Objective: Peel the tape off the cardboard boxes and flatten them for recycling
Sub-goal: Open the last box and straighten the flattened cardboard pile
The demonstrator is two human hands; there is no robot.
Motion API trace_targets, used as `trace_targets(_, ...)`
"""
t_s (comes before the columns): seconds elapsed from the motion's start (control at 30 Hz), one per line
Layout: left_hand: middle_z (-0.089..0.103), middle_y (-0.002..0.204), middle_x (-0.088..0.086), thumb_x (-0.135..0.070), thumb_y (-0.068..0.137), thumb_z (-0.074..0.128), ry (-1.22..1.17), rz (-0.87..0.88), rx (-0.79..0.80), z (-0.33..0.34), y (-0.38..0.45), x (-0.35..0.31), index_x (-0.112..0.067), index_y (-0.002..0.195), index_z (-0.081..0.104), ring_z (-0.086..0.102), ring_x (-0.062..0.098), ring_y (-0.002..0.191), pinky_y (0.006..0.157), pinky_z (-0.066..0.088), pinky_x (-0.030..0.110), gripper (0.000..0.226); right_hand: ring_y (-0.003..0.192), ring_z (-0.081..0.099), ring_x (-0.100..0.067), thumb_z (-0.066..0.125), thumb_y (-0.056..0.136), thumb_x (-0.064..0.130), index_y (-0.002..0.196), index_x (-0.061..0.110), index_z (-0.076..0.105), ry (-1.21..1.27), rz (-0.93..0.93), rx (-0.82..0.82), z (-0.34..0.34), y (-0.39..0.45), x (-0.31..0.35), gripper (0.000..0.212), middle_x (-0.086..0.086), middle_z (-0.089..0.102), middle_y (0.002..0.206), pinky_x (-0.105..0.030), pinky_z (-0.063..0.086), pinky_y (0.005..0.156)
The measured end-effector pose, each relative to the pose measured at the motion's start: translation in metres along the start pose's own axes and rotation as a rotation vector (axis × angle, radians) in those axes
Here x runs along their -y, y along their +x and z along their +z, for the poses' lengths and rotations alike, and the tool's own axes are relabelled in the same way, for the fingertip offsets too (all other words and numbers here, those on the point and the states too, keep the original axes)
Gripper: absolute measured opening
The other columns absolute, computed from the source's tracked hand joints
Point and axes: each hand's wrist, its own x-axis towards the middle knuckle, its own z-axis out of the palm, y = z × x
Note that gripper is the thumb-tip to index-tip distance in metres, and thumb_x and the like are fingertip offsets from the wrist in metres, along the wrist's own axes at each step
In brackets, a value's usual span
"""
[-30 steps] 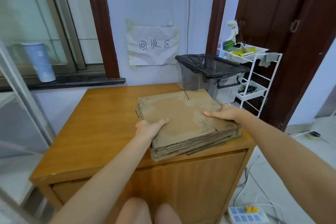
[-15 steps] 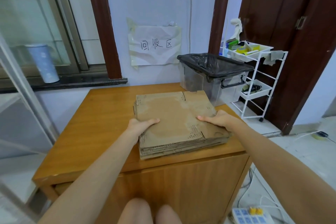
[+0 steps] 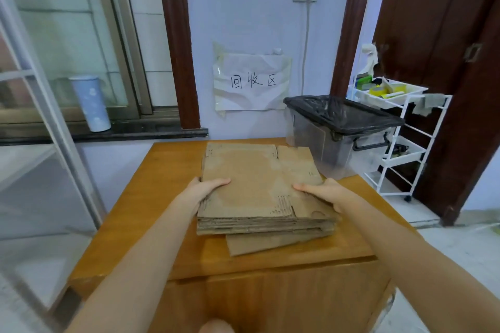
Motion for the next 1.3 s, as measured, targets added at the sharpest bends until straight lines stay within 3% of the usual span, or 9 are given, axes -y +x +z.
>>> trace_targets(0.27, 0.061, 0.089, 0.009, -0.023, 0.072, 0.082, 0.110, 0.088, -0.015, -0.020, 0.036, -0.050, 0.000, 0.137, 0.036, 0.064, 0.024, 0.079, 0.060, 0.051, 0.034, 0.083, 0.095, 0.055, -0.022, 0.085, 0.064, 0.041, 0.130, -0.002, 0.043, 0.147, -0.033, -0.015, 0.024, 0.037, 0.036, 0.090, -0.012, 0.057, 0.124, -0.029, 0.047, 0.061)
trace_targets(0.4, 0.063, 0.096, 0.009, -0.020, 0.071, 0.083, 0.072, 0.089, 0.005, -0.020, 0.075, -0.056, -0.003, 0.137, 0.038, 0.066, 0.025, 0.084, 0.063, 0.053, 0.035, 0.082, 0.108, 0.057, -0.028, 0.088, 0.058, 0.043, 0.126, -0.001, 0.045, 0.155, -0.054, -0.070, 0.028, 0.077, 0.049, 0.092, -0.013, 0.057, 0.125, -0.038, 0.051, 0.084)
trace_targets(0.6, 0.047, 0.140, 0.009, -0.012, 0.072, 0.082, -0.021, 0.227, -0.017, -0.014, 0.148, -0.074, -0.029, 0.152, 0.016, 0.061, 0.016, 0.084, 0.063, 0.051, 0.031, 0.105, 0.116, 0.053, -0.028, 0.089, 0.057, 0.045, 0.138, 0.005, 0.034, 0.132, -0.137, -0.130, 0.032, 0.143, 0.080, 0.105, -0.011, 0.051, 0.131, -0.043, 0.048, 0.095)
trace_targets(0.8, 0.054, 0.125, 0.002, -0.015, 0.074, 0.080, 0.048, 0.225, -0.022, -0.009, 0.213, -0.065, -0.027, 0.149, 0.027, 0.060, 0.014, 0.082, 0.059, 0.048, 0.027, 0.093, 0.118, 0.052, -0.027, 0.088, 0.060, 0.040, 0.136, 0.011, 0.038, 0.103, -0.177, -0.184, 0.051, 0.206, 0.069, 0.096, -0.010, 0.050, 0.134, -0.044, 0.047, 0.099)
trace_targets(1.0, 0.054, 0.131, 0.002, -0.021, 0.073, 0.081, 0.090, 0.229, -0.047, -0.005, 0.257, -0.053, -0.021, 0.146, 0.034, 0.060, 0.013, 0.084, 0.061, 0.047, 0.026, 0.087, 0.115, 0.053, -0.028, 0.087, 0.059, 0.045, 0.133, 0.011, 0.042, 0.032, -0.182, -0.272, 0.054, 0.244, 0.064, 0.093, -0.010, 0.050, 0.131, -0.044, 0.049, 0.096)
trace_targets(1.07, 0.053, 0.131, 0.003, -0.025, 0.076, 0.079, 0.195, 0.248, -0.051, 0.000, 0.262, -0.057, -0.018, 0.144, 0.036, 0.060, 0.013, 0.087, 0.064, 0.049, 0.027, 0.081, 0.111, 0.055, -0.026, 0.082, 0.064, 0.050, 0.128, 0.011, 0.047, -0.015, -0.193, -0.281, 0.057, 0.245, 0.063, 0.083, -0.008, 0.054, 0.126, -0.039, 0.051, 0.091)
trace_targets(1.17, 0.033, 0.149, 0.009, -0.041, 0.079, 0.073, 0.640, 0.311, -0.178, 0.003, 0.266, -0.062, -0.016, 0.150, 0.025, 0.042, 0.027, 0.129, 0.103, 0.041, 0.043, 0.089, 0.120, 0.046, -0.029, 0.060, 0.080, 0.062, 0.134, 0.007, 0.042, -0.552, -0.254, -0.371, 0.062, 0.236, 0.070, 0.080, -0.013, 0.048, 0.132, -0.040, 0.045, 0.098)
trace_targets(1.23, 0.023, 0.155, 0.007, -0.045, 0.085, 0.063, 1.024, 0.500, -0.254, 0.007, 0.255, -0.065, -0.018, 0.152, 0.017, 0.025, 0.027, 0.141, 0.113, 0.026, 0.043, 0.085, 0.132, 0.035, -0.029, 0.047, 0.093, 0.050, 0.144, 0.006, 0.031, -0.881, -0.453, -0.518, 0.067, 0.225, 0.080, 0.070, -0.015, 0.038, 0.144, -0.040, 0.035, 0.105)
trace_targets(1.3, 0.021, 0.158, 0.001, -0.051, 0.088, 0.056, 1.225, 0.768, -0.142, 0.015, 0.234, -0.066, -0.027, 0.152, 0.018, 0.018, 0.022, 0.144, 0.116, 0.016, 0.042, 0.078, 0.141, 0.027, -0.026, 0.040, 0.098, 0.042, 0.147, 0.010, 0.032, -0.933, -0.737, -0.511, 0.073, 0.209, 0.093, 0.058, -0.012, 0.032, 0.152, -0.039, 0.025, 0.112)
